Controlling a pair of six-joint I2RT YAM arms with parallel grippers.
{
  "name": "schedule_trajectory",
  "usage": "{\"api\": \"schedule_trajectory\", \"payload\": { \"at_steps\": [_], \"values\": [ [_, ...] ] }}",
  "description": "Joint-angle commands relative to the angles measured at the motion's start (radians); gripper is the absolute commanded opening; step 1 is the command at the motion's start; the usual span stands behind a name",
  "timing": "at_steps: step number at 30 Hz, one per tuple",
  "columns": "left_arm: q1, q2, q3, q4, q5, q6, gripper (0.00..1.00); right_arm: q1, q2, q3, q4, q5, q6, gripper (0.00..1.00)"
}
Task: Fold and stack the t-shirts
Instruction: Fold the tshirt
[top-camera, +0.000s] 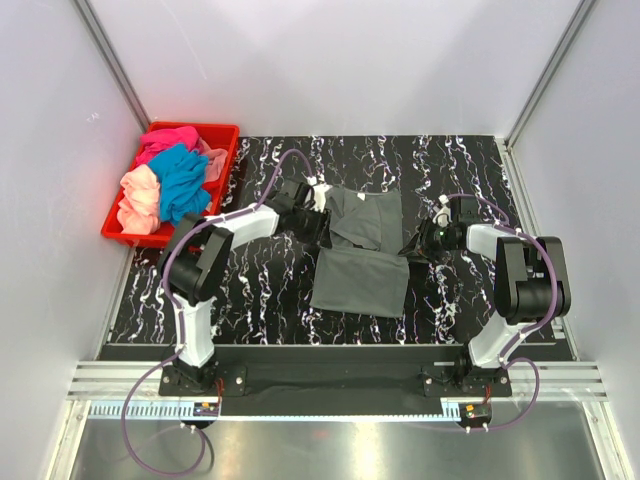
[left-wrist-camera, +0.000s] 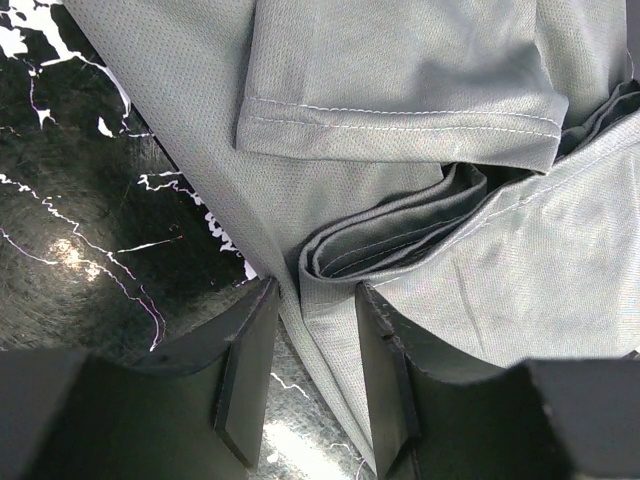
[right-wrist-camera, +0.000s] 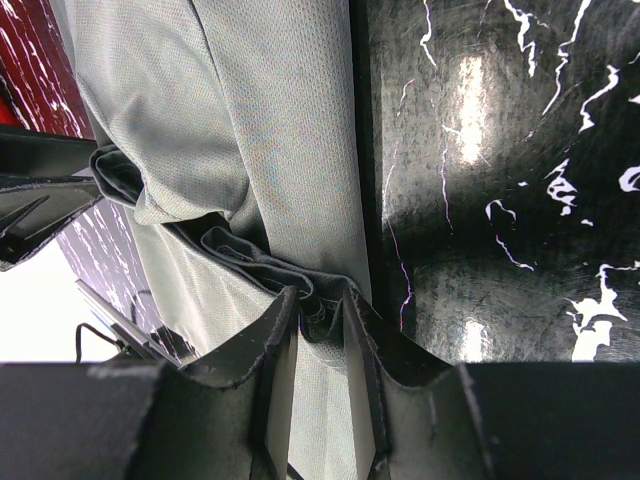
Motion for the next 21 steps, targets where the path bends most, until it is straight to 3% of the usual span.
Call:
{"api": "schedule_trajectory", "payload": {
  "at_steps": [1,9,13,21],
  "values": [
    [-0.006,-0.047,0.046,0.001,-0.023,0.007,0.42,0.004,-0.012,0.004,0.020,-0.012,0.000,0.32],
    [-0.030,-0.071,0.053,-0.024,-0.090,0.023,0.43,0.004,-0.007,0.004,0.020,-0.012,0.000,0.32],
    [-0.035,-0.091,0.062,-0.044,-0.116,0.021,0.54,0.004,-0.006,0.005,0.017,-0.013,0.001,0.32],
    [-0.035,-0.059,0.077,-0.033,-0.084,0.013,0.50,0.004,-0.007,0.007,0.014,-0.012,0.000,0.32]
  ]
}}
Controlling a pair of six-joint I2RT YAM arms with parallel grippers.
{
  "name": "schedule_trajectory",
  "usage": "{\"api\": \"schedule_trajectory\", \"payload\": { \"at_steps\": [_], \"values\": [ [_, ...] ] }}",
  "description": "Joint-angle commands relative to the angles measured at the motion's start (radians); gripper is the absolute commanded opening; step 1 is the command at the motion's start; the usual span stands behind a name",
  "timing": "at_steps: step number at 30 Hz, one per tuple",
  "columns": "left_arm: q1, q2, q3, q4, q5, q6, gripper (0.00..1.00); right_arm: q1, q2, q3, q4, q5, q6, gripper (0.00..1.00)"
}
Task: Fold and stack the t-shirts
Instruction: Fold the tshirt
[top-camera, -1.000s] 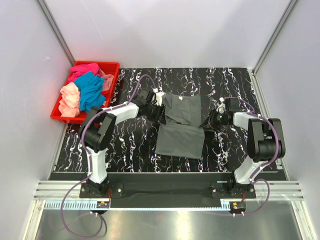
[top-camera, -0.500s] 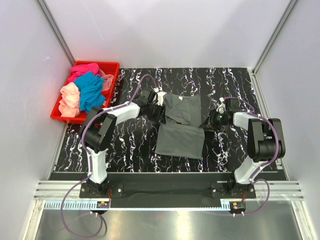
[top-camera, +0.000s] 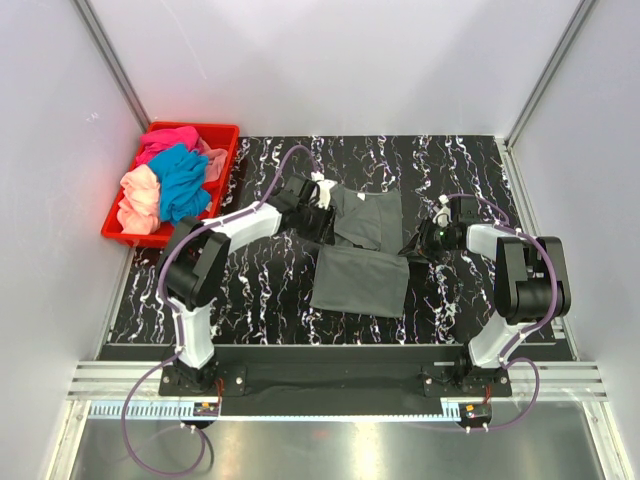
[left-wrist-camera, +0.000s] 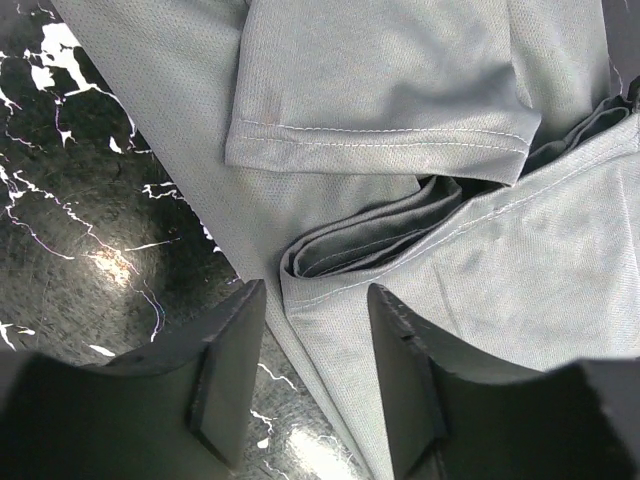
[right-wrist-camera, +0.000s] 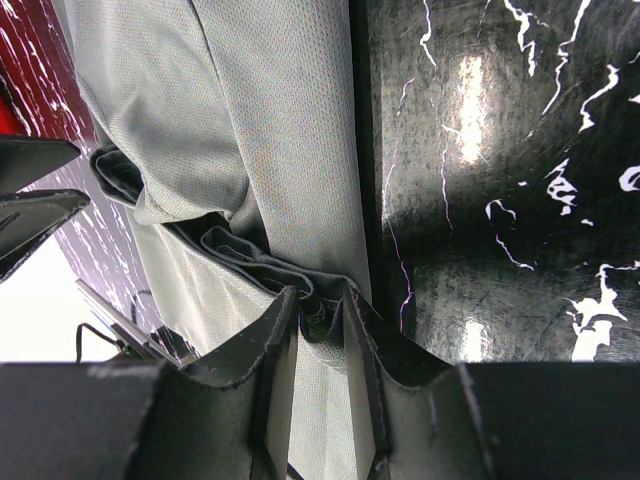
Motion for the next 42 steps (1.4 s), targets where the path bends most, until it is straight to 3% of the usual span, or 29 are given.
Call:
{"api": "schedule_trajectory", "payload": {
  "at_steps": [1,13,25,31,35,37,39,42],
  "values": [
    [0.001,-0.016,0.040,0.023,0.006,0.005,0.48,0.004,-0.006,0.007,0.013,-0.012,-0.002,0.32],
    [0.001,0.056,0.066,0.010,0.023,0.015,0.47,0.004,0.007,0.019,0.007,-0.009,-0.005,0.32],
    [0.001,0.041,-0.008,0.062,0.040,0.015,0.45,0.004,0.016,0.024,0.010,-0.010,-0.005,0.32],
    [0.001,0.039,-0.015,0.076,0.064,0.005,0.37,0.004,0.014,0.025,0.010,-0.010,-0.004,0.31],
    [0.001,0.042,-0.014,0.092,0.097,-0.022,0.23,0.004,0.013,0.025,0.021,-0.036,0.002,0.16],
    [0.001,0.044,-0.008,0.086,0.109,-0.034,0.07,0.004,0.008,0.030,0.022,-0.052,-0.001,0.00],
    [-0.001,0.032,-0.014,0.085,0.120,-0.048,0.00,0.004,-0.010,0.028,0.030,-0.067,0.004,0.00],
    [-0.001,-0.010,-0.028,0.076,0.086,-0.073,0.00,0.004,-0.048,0.022,0.033,-0.082,0.007,0.00]
  ]
}}
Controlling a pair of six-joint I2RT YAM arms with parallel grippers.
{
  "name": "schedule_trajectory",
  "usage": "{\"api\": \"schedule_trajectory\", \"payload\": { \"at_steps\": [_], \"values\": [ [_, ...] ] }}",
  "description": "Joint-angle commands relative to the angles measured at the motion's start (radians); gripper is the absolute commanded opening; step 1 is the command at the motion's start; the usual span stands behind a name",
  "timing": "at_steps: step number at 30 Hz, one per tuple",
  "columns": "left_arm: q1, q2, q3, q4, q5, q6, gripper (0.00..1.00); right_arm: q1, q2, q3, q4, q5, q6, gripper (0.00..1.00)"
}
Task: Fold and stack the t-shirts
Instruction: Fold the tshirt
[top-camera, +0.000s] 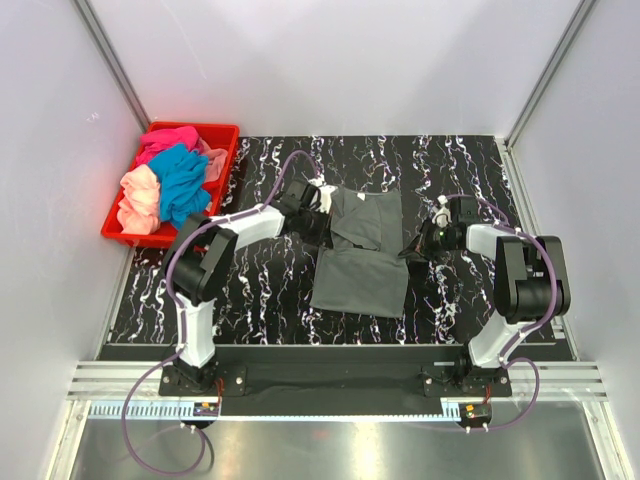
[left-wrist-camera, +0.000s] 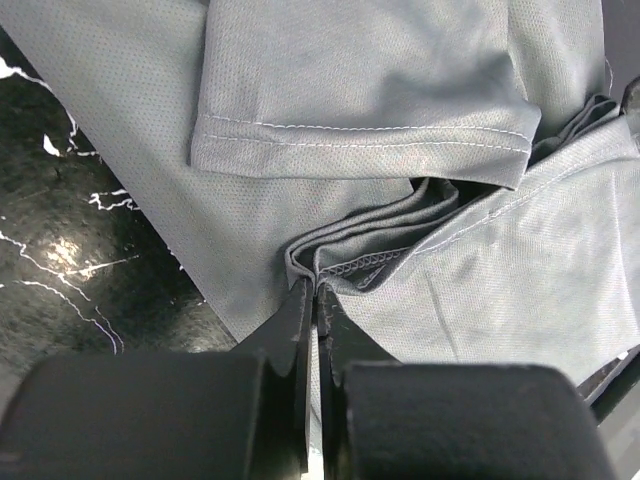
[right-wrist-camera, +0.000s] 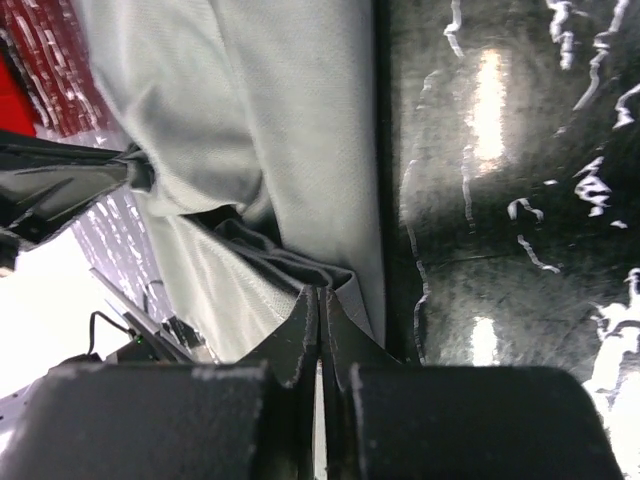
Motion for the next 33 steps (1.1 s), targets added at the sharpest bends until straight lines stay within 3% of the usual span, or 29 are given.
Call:
{"api": "schedule_trajectory", "payload": {
  "at_steps": [1,14,19,26,33],
  "values": [
    [-0.001,-0.076,-0.022,0.026,0.004,-0.036,0.00,0.004,-0.068,0.020,0.030,-0.053,0.002,0.00],
    [-0.001,-0.237,-0.116,0.021,-0.174,-0.113,0.00,0.006,-0.158,-0.009,0.143,-0.122,0.025,0.00],
    [-0.001,-0.185,-0.110,0.037,-0.197,-0.139,0.00,0.006,-0.113,-0.020,0.264,-0.154,0.062,0.00],
    [0.005,-0.075,-0.043,0.037,-0.222,-0.126,0.00,0.006,0.011,0.032,0.228,-0.119,0.041,0.00],
    [0.008,-0.026,0.022,0.006,-0.228,-0.099,0.01,0.006,0.037,0.054,0.140,-0.036,0.005,0.01]
  ]
}}
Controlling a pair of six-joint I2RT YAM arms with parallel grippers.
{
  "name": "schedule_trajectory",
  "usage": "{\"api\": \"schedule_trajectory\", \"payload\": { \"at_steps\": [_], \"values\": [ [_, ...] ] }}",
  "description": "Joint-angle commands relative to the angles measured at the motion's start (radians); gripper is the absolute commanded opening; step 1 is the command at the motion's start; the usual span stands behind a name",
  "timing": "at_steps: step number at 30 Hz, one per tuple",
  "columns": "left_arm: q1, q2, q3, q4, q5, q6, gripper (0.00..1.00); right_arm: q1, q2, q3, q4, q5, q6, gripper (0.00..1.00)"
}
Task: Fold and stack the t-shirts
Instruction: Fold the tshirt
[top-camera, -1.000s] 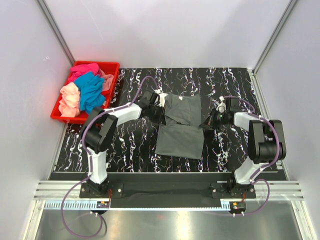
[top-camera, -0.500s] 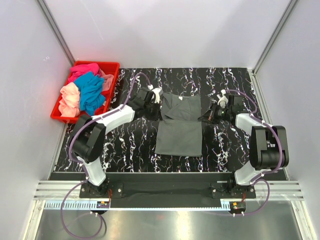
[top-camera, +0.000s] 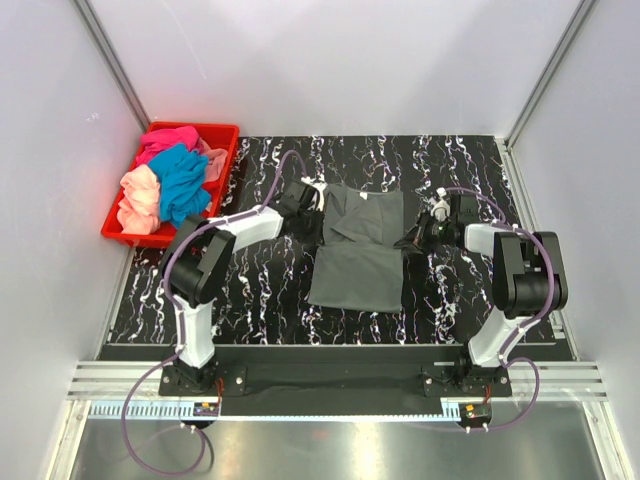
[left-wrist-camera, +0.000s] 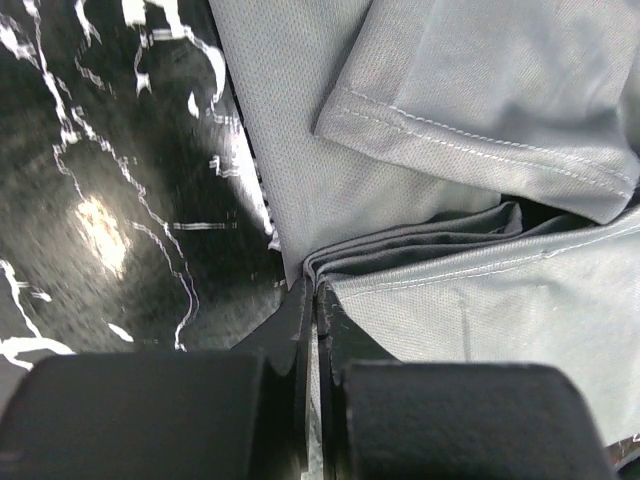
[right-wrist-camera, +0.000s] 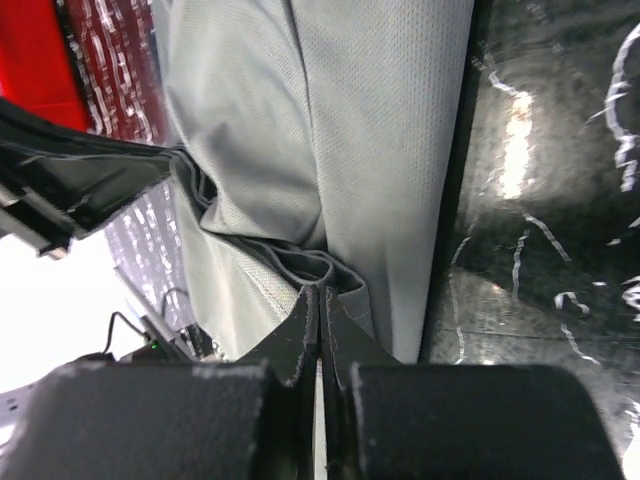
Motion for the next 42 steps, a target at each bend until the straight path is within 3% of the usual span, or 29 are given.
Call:
{"api": "schedule_trajectory", "payload": {
  "at_steps": [1,4,7,8,11,16,20,21,22,26,30,33,42],
  "values": [
    [0.006,0.000,0.051,0.018,-0.021,0.019,0.01,0.006,0.006,0.063,-0.036,0.055,-0.035,0.01],
    [0.006,-0.001,0.051,0.031,-0.009,0.019,0.07,0.005,0.016,0.080,-0.065,0.092,-0.046,0.01],
    [0.006,-0.003,0.071,0.000,-0.008,0.022,0.37,0.005,0.028,0.102,-0.113,0.148,-0.052,0.08],
    [0.006,-0.012,0.070,-0.005,-0.011,0.025,0.47,0.005,0.019,0.106,-0.134,0.171,-0.048,0.19],
    [0.006,-0.076,0.047,-0.012,-0.021,0.037,0.61,0.005,-0.049,0.129,-0.225,0.237,-0.025,0.40],
    [0.006,-0.198,0.064,-0.135,-0.072,0.025,0.63,0.008,-0.230,0.168,-0.470,0.351,0.000,0.53],
    [-0.001,-0.294,0.007,-0.140,-0.038,-0.005,0.63,0.022,-0.377,0.157,-0.562,0.276,0.001,0.48],
    [-0.009,-0.338,-0.025,-0.128,-0.022,-0.022,0.63,0.034,-0.395,0.139,-0.550,0.201,0.015,0.44],
    [-0.012,-0.356,-0.077,-0.091,-0.003,-0.033,0.61,0.049,-0.412,0.096,-0.541,0.189,0.030,0.30],
    [-0.026,-0.426,-0.247,0.050,0.190,-0.107,0.58,0.134,-0.497,-0.048,-0.452,0.109,0.113,0.17],
    [-0.065,-0.458,-0.401,0.185,0.218,-0.188,0.58,0.140,-0.508,-0.231,-0.212,-0.043,0.202,0.15],
    [-0.082,-0.443,-0.473,0.248,0.206,-0.208,0.58,0.140,-0.488,-0.291,-0.159,-0.049,0.219,0.14],
    [-0.089,-0.388,-0.544,0.247,0.078,-0.219,0.57,0.140,-0.500,-0.369,-0.265,0.213,0.262,0.14]
  ]
}}
